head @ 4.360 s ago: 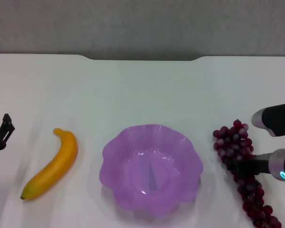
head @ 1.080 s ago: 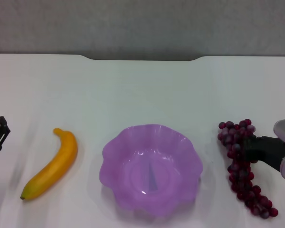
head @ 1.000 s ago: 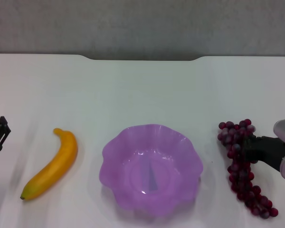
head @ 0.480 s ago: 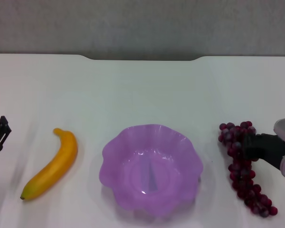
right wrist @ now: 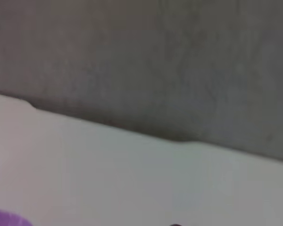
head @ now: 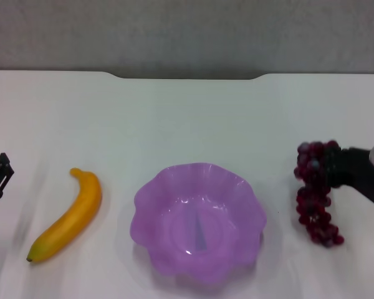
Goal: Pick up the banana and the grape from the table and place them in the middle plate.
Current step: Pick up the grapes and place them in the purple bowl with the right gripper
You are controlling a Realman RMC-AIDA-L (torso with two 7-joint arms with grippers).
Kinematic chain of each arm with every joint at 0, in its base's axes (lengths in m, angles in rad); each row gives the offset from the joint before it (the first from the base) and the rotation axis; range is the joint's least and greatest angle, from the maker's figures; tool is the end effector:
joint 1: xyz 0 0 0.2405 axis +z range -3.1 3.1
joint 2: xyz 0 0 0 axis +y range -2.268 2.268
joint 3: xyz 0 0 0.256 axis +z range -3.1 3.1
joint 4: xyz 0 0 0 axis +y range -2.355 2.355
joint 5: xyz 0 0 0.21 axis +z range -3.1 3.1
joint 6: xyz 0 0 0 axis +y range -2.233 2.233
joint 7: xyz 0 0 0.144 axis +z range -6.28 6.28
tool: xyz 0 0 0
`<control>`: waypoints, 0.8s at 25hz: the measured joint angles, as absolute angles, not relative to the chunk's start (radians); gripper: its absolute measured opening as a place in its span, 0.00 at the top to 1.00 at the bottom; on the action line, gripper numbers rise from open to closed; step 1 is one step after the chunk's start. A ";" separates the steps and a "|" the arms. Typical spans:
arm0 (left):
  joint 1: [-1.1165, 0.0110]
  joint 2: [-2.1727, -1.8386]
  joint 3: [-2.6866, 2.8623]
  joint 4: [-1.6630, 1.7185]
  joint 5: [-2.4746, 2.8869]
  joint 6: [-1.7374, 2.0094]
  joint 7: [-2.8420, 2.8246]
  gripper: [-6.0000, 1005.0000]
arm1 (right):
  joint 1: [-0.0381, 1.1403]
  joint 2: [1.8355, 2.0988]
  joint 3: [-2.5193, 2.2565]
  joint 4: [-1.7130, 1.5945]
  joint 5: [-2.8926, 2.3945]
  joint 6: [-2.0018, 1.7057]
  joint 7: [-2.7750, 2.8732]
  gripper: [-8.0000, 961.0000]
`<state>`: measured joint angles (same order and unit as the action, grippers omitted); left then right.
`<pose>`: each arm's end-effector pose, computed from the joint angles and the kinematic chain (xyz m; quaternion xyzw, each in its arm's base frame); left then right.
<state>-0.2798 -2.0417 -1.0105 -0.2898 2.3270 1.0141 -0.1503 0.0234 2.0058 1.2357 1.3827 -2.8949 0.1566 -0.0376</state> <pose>-0.3778 0.3007 0.0012 -0.6337 -0.3321 -0.2619 0.6477 0.2541 0.3272 -0.0108 -0.8009 0.2924 0.1022 0.5124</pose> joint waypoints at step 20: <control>-0.296 -2.042 -1.008 -0.290 2.331 1.008 -0.150 0.11 | 0.097 2.002 1.121 1.658 -2.887 0.241 -0.134 0.95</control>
